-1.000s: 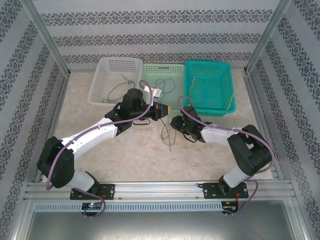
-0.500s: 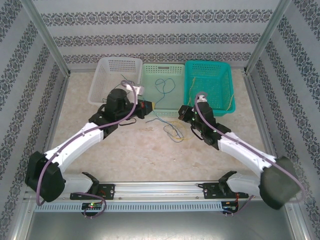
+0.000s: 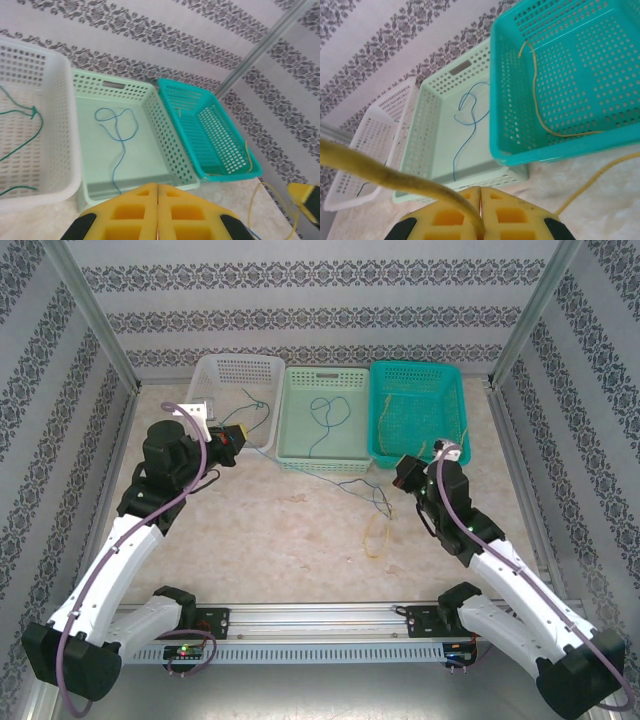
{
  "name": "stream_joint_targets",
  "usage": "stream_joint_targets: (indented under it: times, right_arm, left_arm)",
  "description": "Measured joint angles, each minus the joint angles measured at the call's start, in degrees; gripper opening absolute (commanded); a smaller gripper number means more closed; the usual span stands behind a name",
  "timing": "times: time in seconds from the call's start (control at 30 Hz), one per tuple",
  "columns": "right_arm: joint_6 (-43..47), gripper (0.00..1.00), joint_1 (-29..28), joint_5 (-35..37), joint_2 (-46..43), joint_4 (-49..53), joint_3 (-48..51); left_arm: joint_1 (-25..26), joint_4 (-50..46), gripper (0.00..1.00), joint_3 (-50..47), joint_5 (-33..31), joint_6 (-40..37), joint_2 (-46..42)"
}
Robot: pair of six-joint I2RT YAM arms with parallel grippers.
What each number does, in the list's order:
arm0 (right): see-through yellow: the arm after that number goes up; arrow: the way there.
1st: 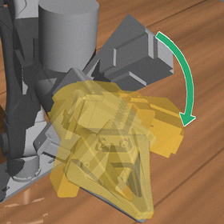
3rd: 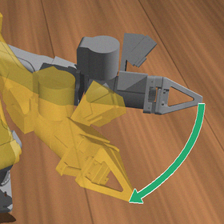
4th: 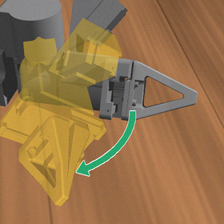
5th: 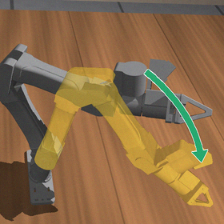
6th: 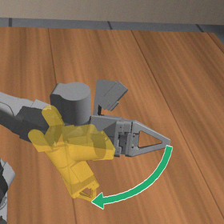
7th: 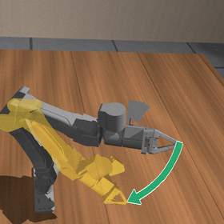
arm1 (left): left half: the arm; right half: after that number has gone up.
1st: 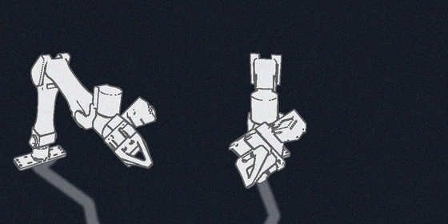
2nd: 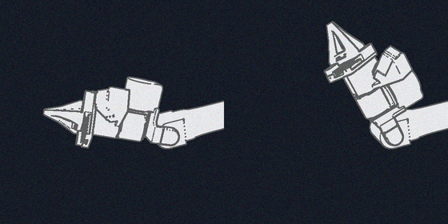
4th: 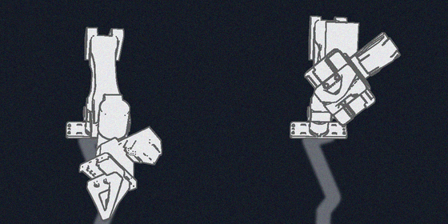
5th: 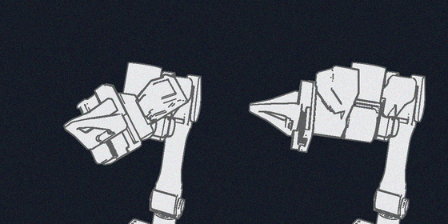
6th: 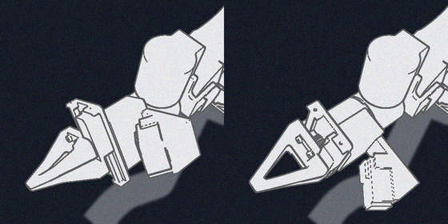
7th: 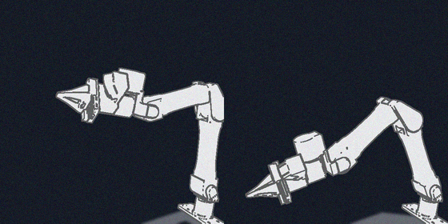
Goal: Untangle the cables
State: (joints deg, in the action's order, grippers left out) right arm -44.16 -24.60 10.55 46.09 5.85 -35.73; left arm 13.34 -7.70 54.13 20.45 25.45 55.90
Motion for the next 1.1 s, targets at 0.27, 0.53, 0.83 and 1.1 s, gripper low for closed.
stream_joint_targets:
  times: [0.27, 0.53, 0.83, 1.1]
  right_arm:
    - [-0.66, 0.00, 0.83, -0.48, 0.07, 0.39, 3.30]
    - [-0.66, 0.00, 0.72, 0.00, 1.44, 1.05, 7.30]
    - [-1.07, 0.00, 0.35, 2.78, 2.08, 1.64, 12.22]
    - [-1.55, 0.00, 0.37, 3.78, 2.82, 1.20, 13.77]
  left_arm:
    - [-1.36, -0.76, 0.06, 2.51, -1.22, 0.48, -0.35]
    - [-1.86, -0.63, 0.06, 18.71, -2.08, 0.72, 2.86]
    - [-1.92, 0.94, 0.05, 37.90, -1.22, 1.25, 10.97]
    - [-2.21, -1.22, 0.05, 64.24, 0.70, -1.07, 22.64]
